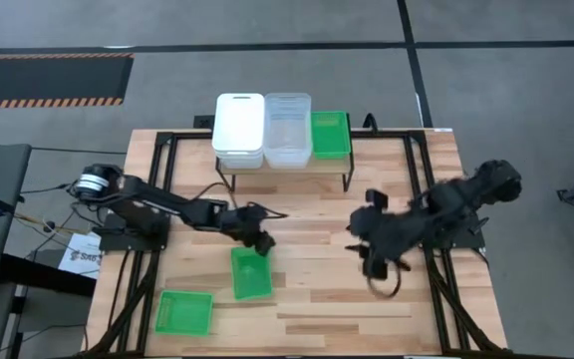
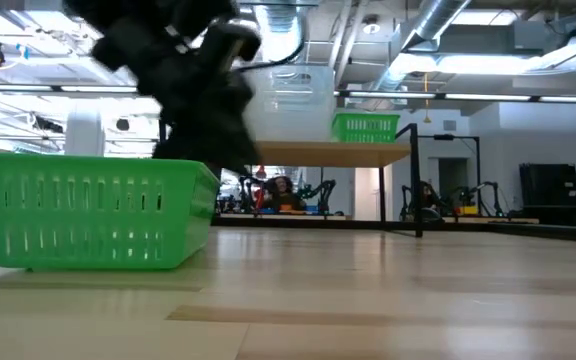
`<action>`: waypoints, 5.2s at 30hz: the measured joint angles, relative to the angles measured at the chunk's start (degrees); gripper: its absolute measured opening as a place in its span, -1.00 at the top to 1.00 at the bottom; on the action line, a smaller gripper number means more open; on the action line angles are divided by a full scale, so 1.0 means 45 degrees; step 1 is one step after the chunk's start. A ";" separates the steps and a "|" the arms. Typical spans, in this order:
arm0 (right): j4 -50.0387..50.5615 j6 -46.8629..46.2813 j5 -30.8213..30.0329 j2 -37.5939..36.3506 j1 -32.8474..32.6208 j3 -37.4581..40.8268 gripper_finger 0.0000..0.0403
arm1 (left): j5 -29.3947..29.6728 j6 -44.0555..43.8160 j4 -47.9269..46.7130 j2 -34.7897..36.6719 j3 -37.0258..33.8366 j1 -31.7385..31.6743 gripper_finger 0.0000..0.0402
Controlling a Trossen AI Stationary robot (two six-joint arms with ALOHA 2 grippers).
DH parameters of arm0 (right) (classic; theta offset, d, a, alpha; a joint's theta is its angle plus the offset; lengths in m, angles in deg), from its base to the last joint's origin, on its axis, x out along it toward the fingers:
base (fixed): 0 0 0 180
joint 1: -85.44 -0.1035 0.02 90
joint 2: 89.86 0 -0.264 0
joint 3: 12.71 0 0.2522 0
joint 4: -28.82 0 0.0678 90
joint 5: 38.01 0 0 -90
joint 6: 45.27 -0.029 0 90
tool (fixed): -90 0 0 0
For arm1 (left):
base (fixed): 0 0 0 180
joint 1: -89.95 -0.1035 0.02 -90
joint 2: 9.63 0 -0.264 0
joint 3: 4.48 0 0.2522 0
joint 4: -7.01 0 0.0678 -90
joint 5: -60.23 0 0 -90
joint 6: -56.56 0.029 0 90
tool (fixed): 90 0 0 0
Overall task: Stack baskets on shelf by color
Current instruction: Stack the top green bin on the green bin on the shelf
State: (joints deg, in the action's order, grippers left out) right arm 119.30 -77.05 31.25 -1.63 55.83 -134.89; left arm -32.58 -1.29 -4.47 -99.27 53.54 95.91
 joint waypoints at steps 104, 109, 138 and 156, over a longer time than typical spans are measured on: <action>-0.3307 0.9133 -0.2920 0.0041 0.4686 -0.0738 0.99 | 1.5673 0.5120 -0.7011 0.5994 0.9047 1.0288 0.17; -0.1940 0.9640 -0.2559 -0.0544 0.6970 -0.0515 0.99 | 1.5746 0.5140 -0.7916 0.6536 0.9052 1.0135 0.17; -0.5172 1.3429 0.3994 0.0266 1.3129 0.4915 0.96 | 1.6273 0.6088 -0.9774 0.8466 0.9052 1.0140 0.17; -0.3790 1.3839 0.3996 0.0144 1.3103 0.4240 0.76 | 1.6426 0.6286 -0.9786 0.8461 0.9052 1.0140 0.17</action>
State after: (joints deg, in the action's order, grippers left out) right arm 102.25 -14.77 49.23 -0.98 114.79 -115.81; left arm 41.34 27.00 -48.50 -61.20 94.27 141.54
